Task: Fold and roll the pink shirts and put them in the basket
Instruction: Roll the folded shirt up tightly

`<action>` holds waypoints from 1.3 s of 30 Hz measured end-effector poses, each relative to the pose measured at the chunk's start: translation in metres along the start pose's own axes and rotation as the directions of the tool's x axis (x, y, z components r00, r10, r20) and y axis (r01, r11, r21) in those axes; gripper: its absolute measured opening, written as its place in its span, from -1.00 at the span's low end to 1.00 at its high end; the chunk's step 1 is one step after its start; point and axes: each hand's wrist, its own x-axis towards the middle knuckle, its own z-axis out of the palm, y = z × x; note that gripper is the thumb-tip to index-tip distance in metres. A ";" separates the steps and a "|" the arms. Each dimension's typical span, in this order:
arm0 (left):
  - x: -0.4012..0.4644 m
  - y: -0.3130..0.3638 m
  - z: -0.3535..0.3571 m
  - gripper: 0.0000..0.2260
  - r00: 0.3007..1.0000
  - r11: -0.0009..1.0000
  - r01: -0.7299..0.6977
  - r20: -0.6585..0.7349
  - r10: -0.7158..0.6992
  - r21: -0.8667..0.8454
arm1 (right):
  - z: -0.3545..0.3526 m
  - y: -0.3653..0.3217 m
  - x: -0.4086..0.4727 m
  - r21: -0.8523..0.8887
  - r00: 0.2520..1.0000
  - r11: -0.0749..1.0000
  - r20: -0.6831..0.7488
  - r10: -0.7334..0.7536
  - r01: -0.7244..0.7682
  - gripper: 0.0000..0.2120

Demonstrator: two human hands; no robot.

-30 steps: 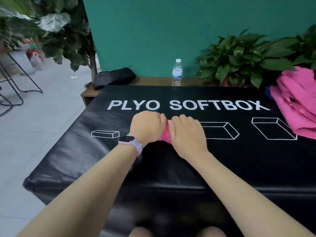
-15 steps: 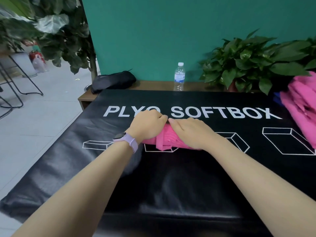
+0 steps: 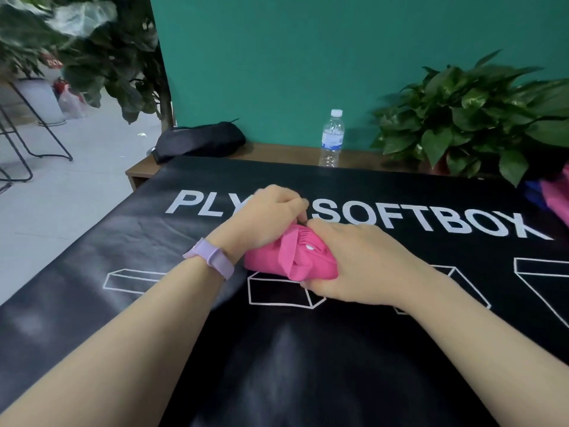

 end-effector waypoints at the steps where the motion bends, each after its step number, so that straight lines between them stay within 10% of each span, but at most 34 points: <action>1: 0.000 0.001 0.000 -0.68 0.999 1.000 -0.024 -0.045 0.025 0.005 | 0.001 0.000 0.000 -0.011 1.000 1.000 -0.017 -0.001 0.001 -0.54; 17: -0.006 -0.004 0.024 -0.63 0.945 0.951 -0.292 -0.124 0.303 0.099 | 0.011 0.039 -0.004 -0.105 0.977 0.982 -0.157 0.141 -0.159 -0.29; 26: -0.014 0.013 0.031 -0.71 0.767 0.948 -0.245 -0.558 0.317 0.202 | 0.017 0.053 0.005 -0.111 0.955 0.966 -0.214 0.207 -0.234 -0.19; 39: -0.018 0.018 0.033 -0.86 0.913 0.963 -0.251 -0.354 0.204 -0.094 | 0.015 0.062 0.005 -0.123 0.921 0.936 -0.261 0.289 -0.329 -0.13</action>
